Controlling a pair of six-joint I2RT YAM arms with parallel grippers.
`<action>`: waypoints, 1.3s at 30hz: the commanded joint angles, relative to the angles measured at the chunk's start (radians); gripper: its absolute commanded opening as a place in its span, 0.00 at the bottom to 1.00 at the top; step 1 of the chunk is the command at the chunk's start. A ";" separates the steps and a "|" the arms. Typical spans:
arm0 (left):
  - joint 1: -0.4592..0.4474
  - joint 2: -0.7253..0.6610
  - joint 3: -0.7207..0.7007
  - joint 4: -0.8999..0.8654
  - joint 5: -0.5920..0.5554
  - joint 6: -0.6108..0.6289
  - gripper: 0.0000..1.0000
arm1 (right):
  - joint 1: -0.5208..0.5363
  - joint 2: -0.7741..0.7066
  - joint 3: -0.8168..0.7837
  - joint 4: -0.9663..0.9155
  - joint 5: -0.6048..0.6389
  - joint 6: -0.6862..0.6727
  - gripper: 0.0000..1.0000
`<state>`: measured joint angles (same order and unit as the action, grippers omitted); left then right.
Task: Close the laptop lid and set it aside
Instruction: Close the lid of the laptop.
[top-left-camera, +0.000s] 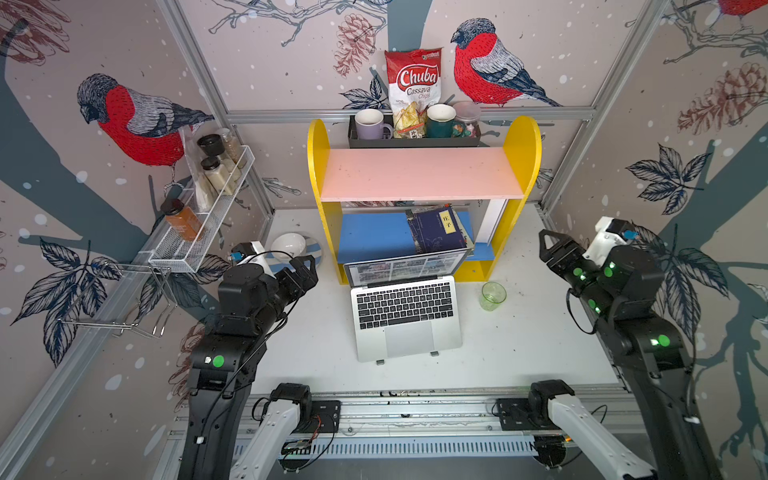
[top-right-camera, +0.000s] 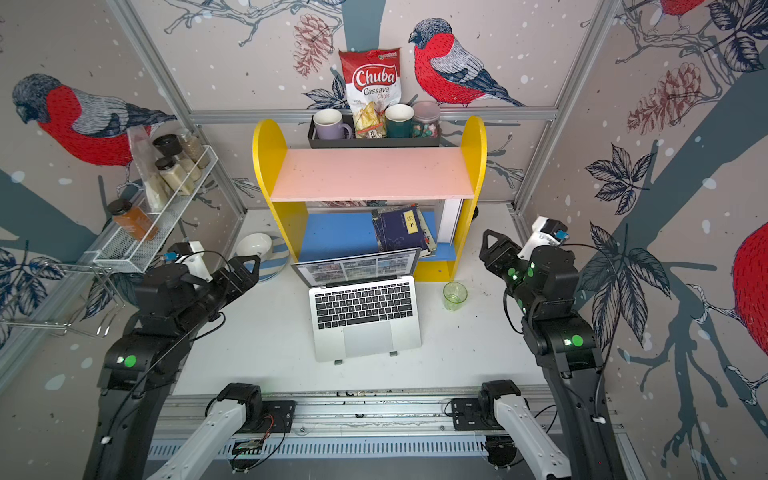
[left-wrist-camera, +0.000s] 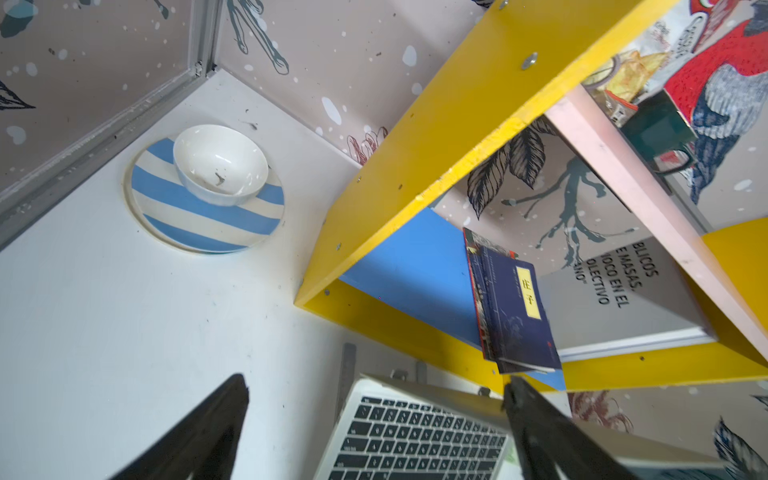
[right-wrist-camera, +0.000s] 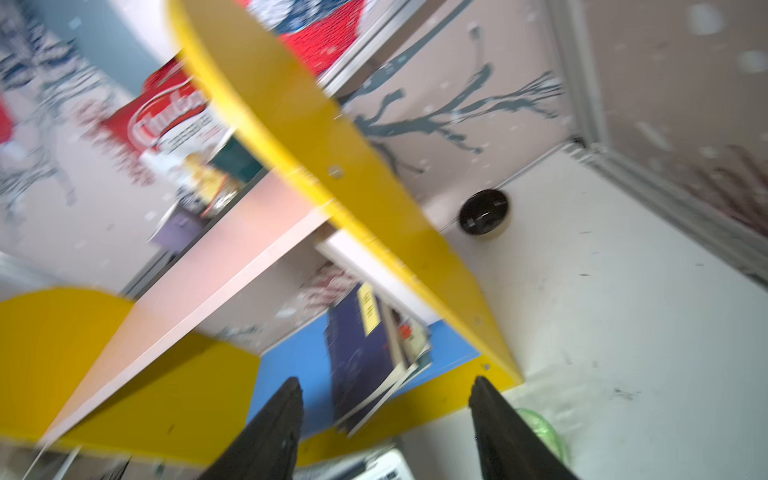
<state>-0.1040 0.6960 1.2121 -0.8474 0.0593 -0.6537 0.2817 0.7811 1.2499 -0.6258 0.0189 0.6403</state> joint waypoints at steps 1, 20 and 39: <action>-0.002 0.006 0.096 -0.146 0.095 0.021 0.91 | 0.182 0.060 0.121 -0.160 0.072 -0.077 0.61; -0.043 0.083 0.118 -0.022 0.165 -0.041 0.94 | 0.845 0.833 0.919 -0.452 0.390 -0.299 0.54; -0.094 0.088 -0.019 0.075 0.103 -0.053 0.95 | 0.816 0.960 0.944 -0.479 0.354 -0.283 0.46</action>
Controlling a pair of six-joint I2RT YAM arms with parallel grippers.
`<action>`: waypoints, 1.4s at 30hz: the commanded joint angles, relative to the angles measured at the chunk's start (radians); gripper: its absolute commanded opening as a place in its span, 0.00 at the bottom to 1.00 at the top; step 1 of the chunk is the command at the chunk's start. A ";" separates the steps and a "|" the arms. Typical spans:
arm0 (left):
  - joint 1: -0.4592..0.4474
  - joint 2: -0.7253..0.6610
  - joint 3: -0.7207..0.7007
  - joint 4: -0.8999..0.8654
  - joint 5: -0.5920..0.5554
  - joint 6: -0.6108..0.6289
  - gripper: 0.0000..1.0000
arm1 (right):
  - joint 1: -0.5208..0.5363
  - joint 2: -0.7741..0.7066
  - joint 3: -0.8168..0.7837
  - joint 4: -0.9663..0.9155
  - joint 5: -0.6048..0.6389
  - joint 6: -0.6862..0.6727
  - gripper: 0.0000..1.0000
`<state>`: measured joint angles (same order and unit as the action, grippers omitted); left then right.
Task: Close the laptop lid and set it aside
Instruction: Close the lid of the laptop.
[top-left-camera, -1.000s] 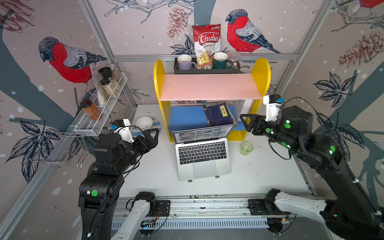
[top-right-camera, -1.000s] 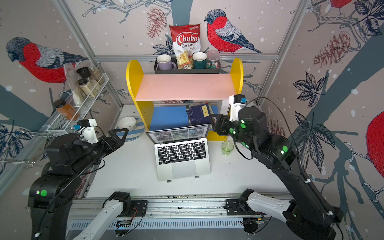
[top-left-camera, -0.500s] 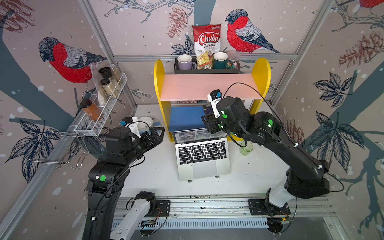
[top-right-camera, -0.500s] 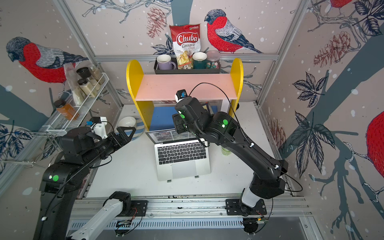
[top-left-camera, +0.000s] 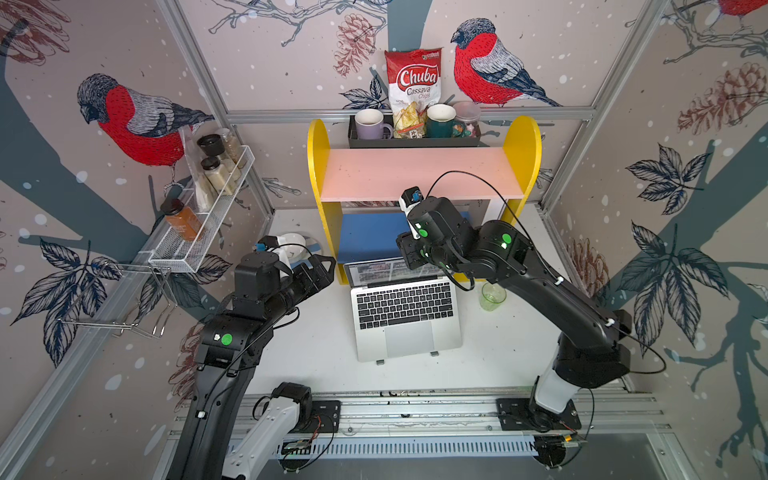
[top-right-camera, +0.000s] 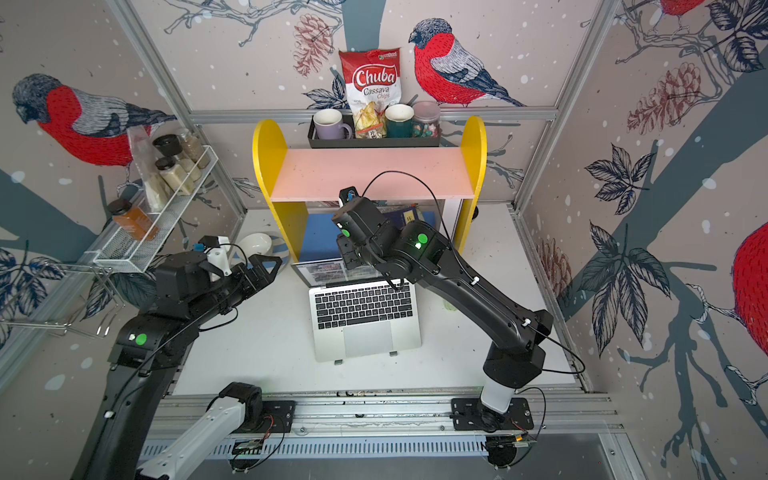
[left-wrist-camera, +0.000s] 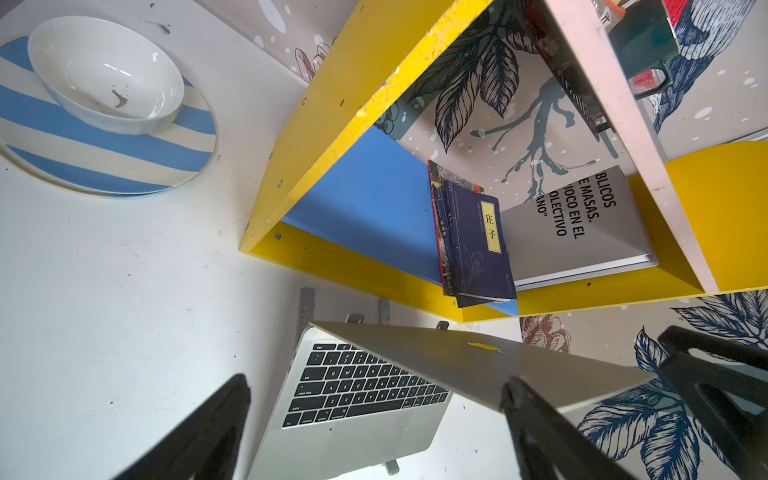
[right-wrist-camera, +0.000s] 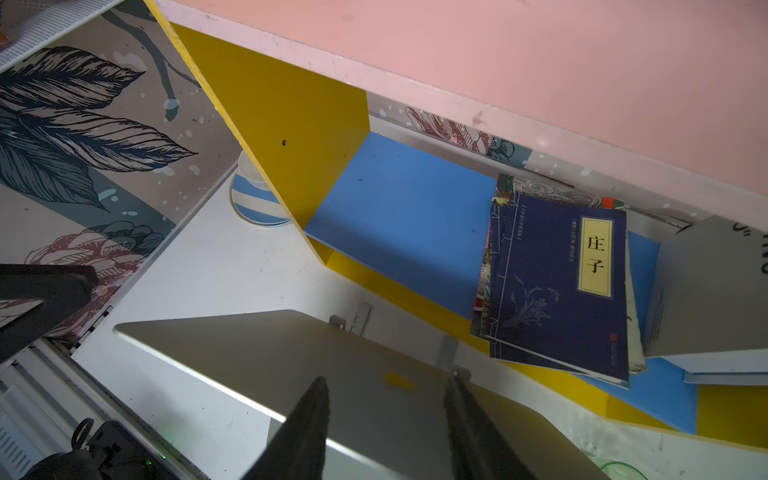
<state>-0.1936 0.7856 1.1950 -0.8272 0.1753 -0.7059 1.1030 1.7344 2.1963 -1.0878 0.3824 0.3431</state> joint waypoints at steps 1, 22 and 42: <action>-0.004 -0.001 -0.002 0.056 -0.011 0.000 0.95 | -0.009 0.012 -0.009 -0.016 -0.012 0.018 0.46; -0.004 -0.018 -0.052 0.072 -0.005 -0.007 0.95 | 0.004 -0.022 -0.150 0.022 -0.009 0.056 0.49; -0.004 -0.017 -0.060 0.075 -0.003 -0.009 0.95 | 0.065 -0.088 -0.245 0.030 0.046 0.096 0.49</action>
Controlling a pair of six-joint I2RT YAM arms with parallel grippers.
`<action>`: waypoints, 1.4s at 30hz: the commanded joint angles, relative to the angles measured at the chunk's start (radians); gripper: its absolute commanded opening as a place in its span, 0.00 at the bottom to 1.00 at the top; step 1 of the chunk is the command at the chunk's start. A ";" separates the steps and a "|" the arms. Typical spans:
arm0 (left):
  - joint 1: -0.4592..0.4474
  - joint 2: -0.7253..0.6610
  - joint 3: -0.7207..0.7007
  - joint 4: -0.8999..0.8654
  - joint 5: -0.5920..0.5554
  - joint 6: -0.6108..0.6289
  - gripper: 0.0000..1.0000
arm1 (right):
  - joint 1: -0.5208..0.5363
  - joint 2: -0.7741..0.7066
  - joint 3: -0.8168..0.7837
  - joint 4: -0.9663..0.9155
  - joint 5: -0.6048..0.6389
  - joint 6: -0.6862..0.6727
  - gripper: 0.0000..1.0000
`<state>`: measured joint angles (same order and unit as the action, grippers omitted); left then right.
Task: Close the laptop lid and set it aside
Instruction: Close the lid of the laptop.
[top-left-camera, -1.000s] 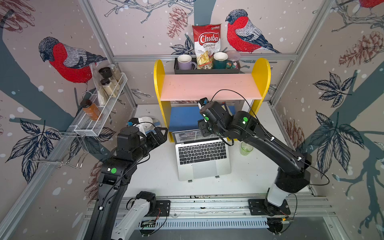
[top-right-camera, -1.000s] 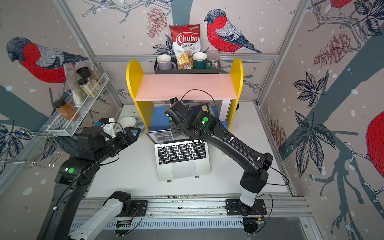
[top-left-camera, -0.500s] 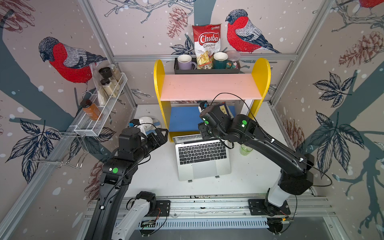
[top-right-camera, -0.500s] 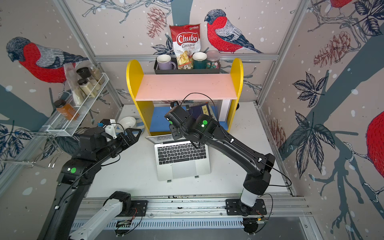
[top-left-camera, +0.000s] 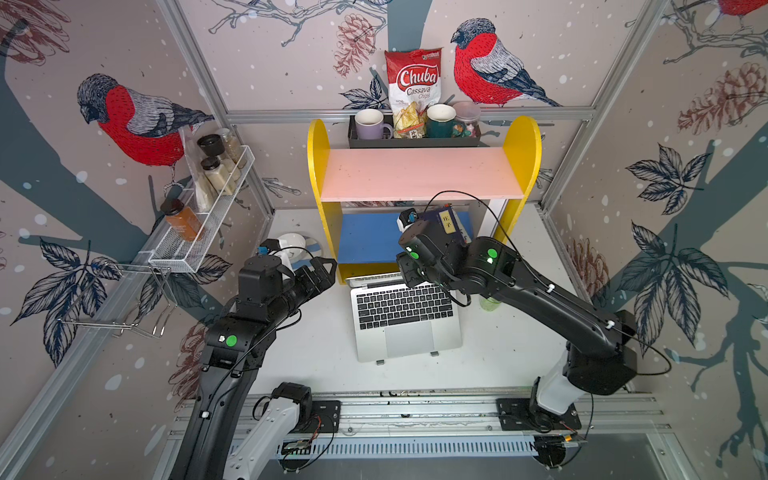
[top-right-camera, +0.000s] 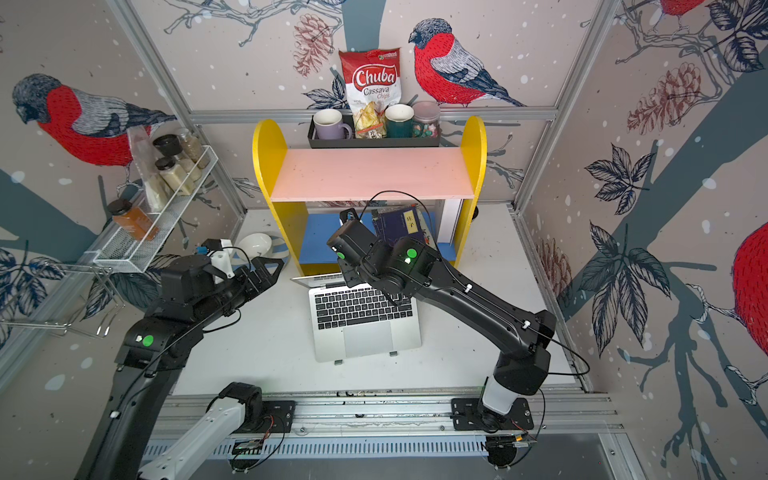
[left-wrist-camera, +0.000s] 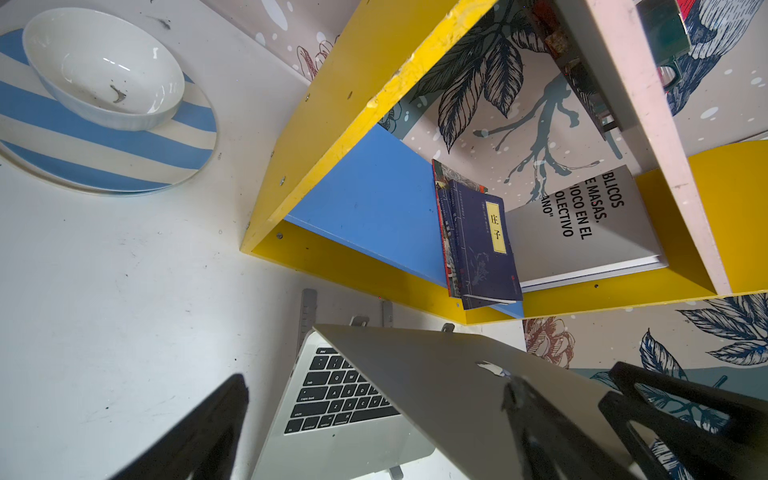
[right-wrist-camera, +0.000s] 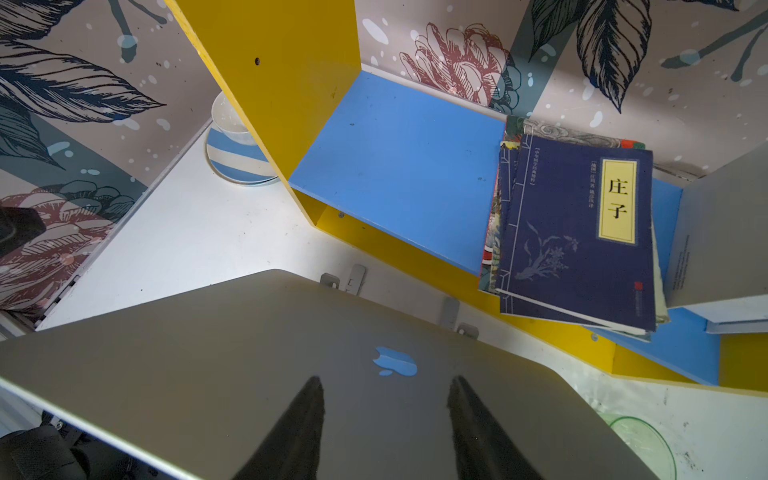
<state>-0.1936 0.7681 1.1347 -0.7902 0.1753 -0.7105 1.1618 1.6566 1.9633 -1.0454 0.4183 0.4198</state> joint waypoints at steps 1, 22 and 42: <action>-0.004 0.000 -0.001 0.040 -0.002 -0.006 0.95 | 0.008 -0.018 -0.026 -0.009 0.010 0.024 0.49; -0.004 -0.010 -0.023 0.038 -0.004 -0.001 0.95 | 0.080 -0.095 -0.178 0.033 0.031 0.111 0.56; -0.004 -0.017 -0.044 0.049 -0.007 -0.006 0.95 | 0.135 -0.159 -0.304 0.060 0.052 0.182 0.63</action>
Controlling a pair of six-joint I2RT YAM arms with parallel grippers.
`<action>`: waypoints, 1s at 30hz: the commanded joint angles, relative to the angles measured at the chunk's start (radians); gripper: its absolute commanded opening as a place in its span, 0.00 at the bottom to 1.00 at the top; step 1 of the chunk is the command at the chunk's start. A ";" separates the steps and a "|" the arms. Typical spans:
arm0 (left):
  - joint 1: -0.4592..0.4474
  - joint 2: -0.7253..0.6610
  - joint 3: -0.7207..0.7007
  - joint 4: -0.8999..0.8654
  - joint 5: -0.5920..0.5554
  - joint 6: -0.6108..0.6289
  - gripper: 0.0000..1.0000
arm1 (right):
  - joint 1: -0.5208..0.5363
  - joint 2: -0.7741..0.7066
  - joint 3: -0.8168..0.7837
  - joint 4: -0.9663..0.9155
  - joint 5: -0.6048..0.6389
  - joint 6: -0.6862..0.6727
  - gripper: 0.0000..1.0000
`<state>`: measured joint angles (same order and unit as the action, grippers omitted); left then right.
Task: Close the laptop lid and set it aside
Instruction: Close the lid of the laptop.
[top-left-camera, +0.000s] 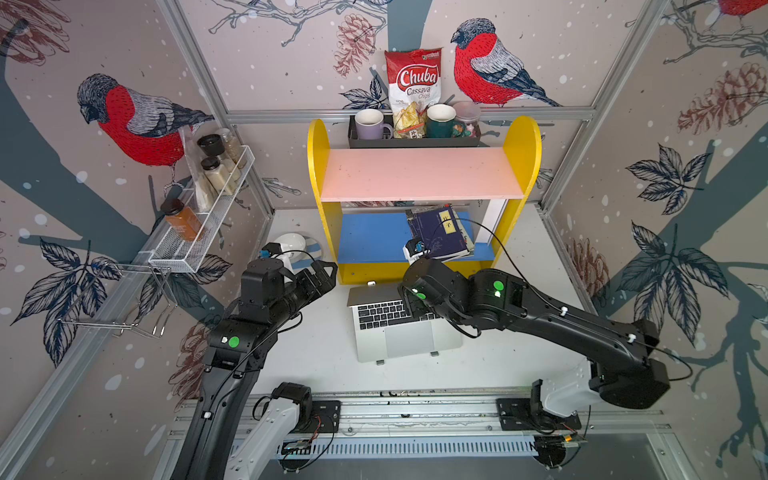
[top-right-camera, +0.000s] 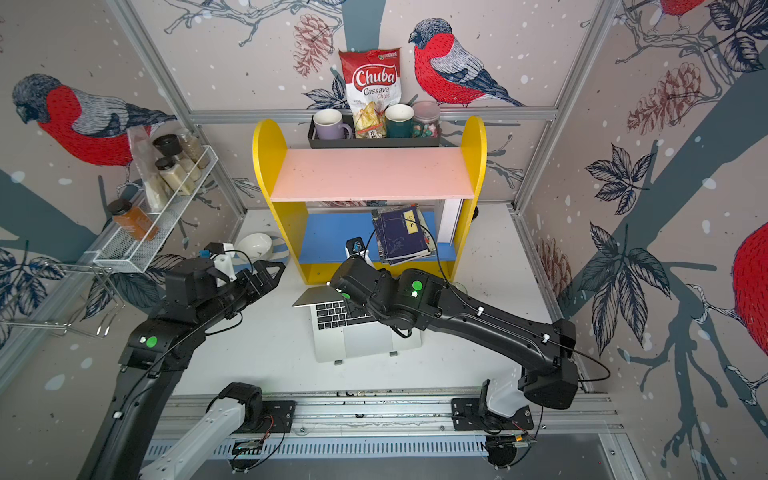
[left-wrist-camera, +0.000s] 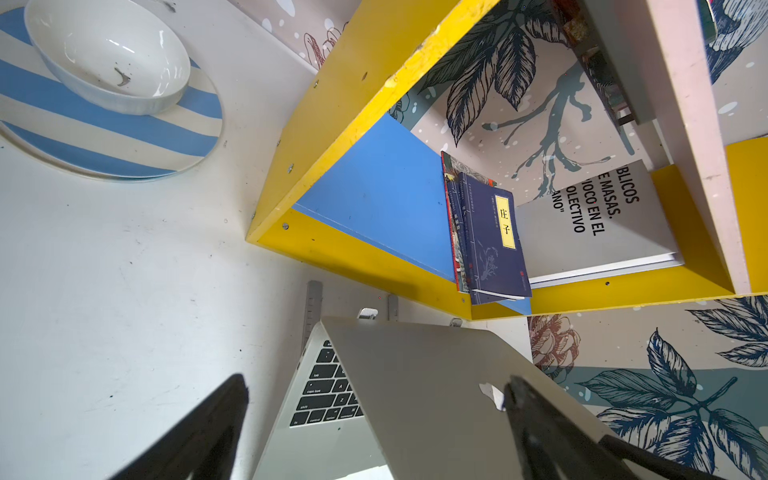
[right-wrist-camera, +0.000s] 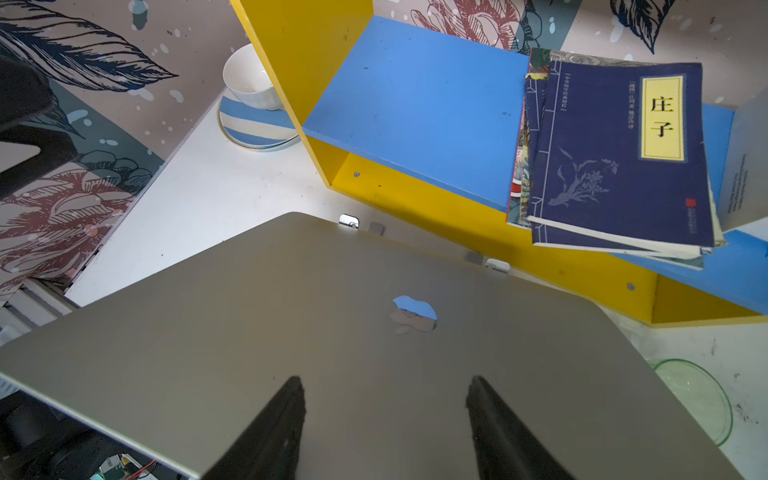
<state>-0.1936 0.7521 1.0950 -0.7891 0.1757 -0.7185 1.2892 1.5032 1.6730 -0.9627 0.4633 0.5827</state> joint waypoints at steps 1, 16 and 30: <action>-0.004 0.000 -0.006 0.050 -0.007 0.002 0.95 | 0.010 -0.009 -0.021 -0.020 0.008 0.023 0.63; -0.004 -0.010 -0.038 0.057 -0.009 0.001 0.95 | 0.041 -0.029 -0.103 0.007 0.005 0.058 0.73; -0.004 -0.018 -0.070 0.071 -0.001 -0.008 0.95 | 0.063 -0.032 -0.153 0.016 -0.010 0.084 0.81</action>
<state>-0.1936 0.7353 1.0271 -0.7540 0.1761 -0.7261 1.3449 1.4761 1.5288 -0.9333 0.4694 0.6548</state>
